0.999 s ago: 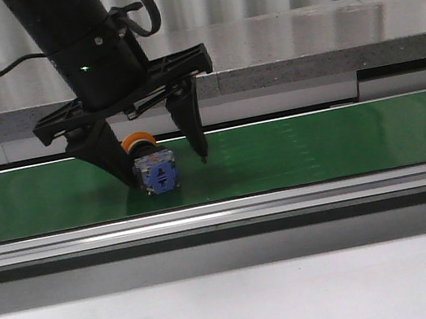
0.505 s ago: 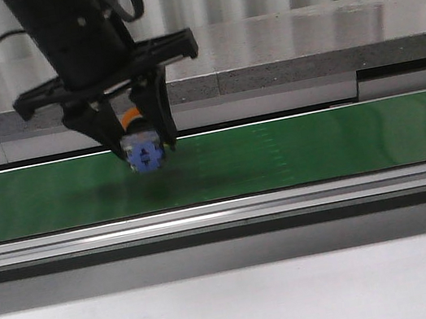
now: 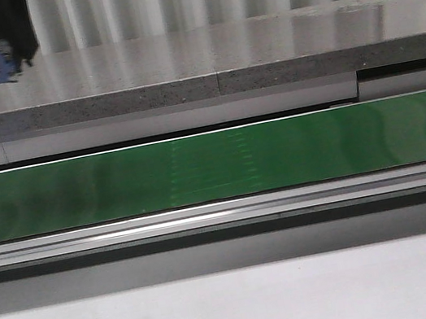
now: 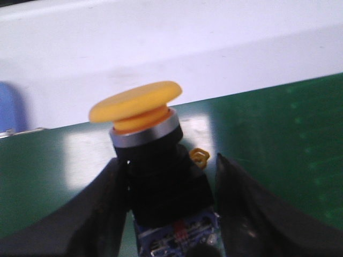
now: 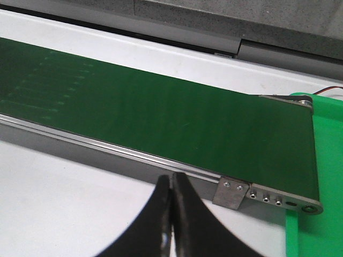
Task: Move button from right to left
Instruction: 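Close the left gripper on the button and lift it off the belt, then carry the button over the blue tray and lower it with the left gripper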
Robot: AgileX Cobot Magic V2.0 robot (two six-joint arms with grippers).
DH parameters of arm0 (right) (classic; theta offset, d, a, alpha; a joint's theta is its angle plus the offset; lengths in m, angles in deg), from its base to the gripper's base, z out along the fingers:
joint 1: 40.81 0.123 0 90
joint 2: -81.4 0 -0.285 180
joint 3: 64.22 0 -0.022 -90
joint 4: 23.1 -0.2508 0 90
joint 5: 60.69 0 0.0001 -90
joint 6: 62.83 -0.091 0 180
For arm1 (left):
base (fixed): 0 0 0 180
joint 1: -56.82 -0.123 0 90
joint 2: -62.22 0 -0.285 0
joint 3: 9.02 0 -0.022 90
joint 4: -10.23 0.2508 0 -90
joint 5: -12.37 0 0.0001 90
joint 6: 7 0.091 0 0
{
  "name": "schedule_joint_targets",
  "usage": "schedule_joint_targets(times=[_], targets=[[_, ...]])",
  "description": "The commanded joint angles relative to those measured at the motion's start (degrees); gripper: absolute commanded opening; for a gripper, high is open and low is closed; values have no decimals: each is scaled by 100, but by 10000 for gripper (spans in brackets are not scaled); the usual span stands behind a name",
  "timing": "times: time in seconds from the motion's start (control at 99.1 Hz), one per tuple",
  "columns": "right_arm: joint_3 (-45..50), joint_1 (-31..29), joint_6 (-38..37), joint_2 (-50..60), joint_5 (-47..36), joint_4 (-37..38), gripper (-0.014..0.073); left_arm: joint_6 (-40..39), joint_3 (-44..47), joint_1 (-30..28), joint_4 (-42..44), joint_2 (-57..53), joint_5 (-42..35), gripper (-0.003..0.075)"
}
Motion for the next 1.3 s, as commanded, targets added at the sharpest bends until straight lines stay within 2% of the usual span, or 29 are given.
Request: schedule_joint_targets(times=[0.0,0.273,0.434,0.656,0.969,1.292], targets=[[-142,14,41,-23,-428,-51,-67,268,-179,-453,96,-285,-45,29],[-142,14,41,-23,-428,-51,-67,863,-179,-1948,-62,-285,271,29],[-142,14,41,-23,-428,-51,-67,1632,-167,-2879,-534,-285,277,29],[-142,14,41,-23,-428,-51,-67,1863,-129,-3878,-794,-132,275,29],[-142,14,41,-23,-428,-51,-67,2190,-129,-4347,-910,708,56,29],[-142,14,41,-23,-428,-51,-67,2170,-129,-4382,-892,1665,-174,32]])
